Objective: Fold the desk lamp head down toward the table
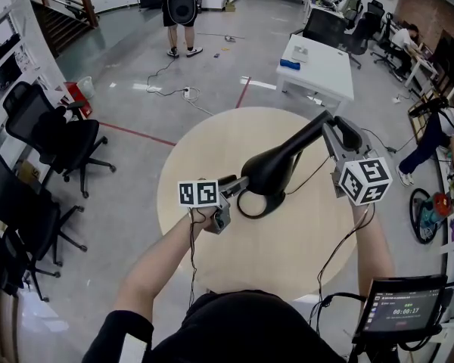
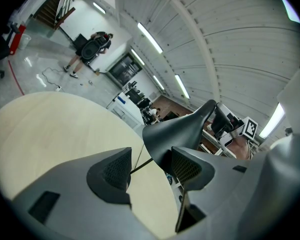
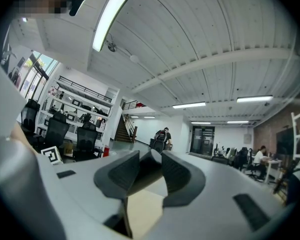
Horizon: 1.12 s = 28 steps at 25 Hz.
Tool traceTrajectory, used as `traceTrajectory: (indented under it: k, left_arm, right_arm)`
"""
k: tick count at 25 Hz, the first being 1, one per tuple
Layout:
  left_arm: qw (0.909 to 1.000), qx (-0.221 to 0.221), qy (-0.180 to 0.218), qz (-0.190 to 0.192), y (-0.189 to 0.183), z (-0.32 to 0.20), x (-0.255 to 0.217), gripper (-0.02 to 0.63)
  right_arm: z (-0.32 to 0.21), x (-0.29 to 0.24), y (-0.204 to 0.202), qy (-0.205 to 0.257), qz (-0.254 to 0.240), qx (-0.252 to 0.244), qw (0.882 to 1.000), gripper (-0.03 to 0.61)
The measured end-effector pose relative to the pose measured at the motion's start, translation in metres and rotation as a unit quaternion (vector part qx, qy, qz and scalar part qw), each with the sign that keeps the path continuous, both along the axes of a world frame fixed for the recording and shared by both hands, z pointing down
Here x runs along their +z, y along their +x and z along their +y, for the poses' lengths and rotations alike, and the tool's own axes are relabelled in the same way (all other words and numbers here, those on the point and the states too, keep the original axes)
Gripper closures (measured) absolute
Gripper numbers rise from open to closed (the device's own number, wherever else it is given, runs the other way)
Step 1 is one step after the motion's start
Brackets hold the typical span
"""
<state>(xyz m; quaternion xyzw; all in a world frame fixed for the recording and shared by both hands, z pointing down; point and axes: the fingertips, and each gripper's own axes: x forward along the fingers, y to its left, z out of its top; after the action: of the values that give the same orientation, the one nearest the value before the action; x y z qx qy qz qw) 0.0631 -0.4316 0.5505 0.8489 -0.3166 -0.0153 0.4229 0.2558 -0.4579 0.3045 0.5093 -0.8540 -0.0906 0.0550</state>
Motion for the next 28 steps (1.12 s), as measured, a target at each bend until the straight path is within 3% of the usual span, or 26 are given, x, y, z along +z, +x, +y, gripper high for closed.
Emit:
traceTrajectory:
  k: [9,17,21,26,28]
  left_arm:
    - [0.9999,-0.003,0.0,-0.012,0.002,-0.003,0.001,0.357]
    - [0.9963,-0.005,0.02,-0.084,-0.001,-0.001,-0.004,0.357]
    - [0.9967,-0.01,0.029,-0.075,-0.006,0.008,-0.013,0.357]
    - [0.9988,-0.027,0.017,-0.038,-0.018,0.027,-0.022,0.357]
    - [0.9983,-0.026,0.036,-0.038,-0.018,0.041,-0.028,0.357]
  right_arm:
    - [-0.003,0.001,0.003,-0.003,-0.007,-0.001,1.0,0.436]
    - [-0.008,0.002,0.013,-0.015,-0.041,0.009,0.999,0.436]
    - [-0.004,0.009,0.031,-0.023,-0.082,0.028,0.996,0.436]
    - [0.01,0.037,0.029,-0.055,-0.099,0.013,0.993,0.436]
    - [0.019,0.047,0.025,-0.067,-0.11,0.006,0.992,0.439]
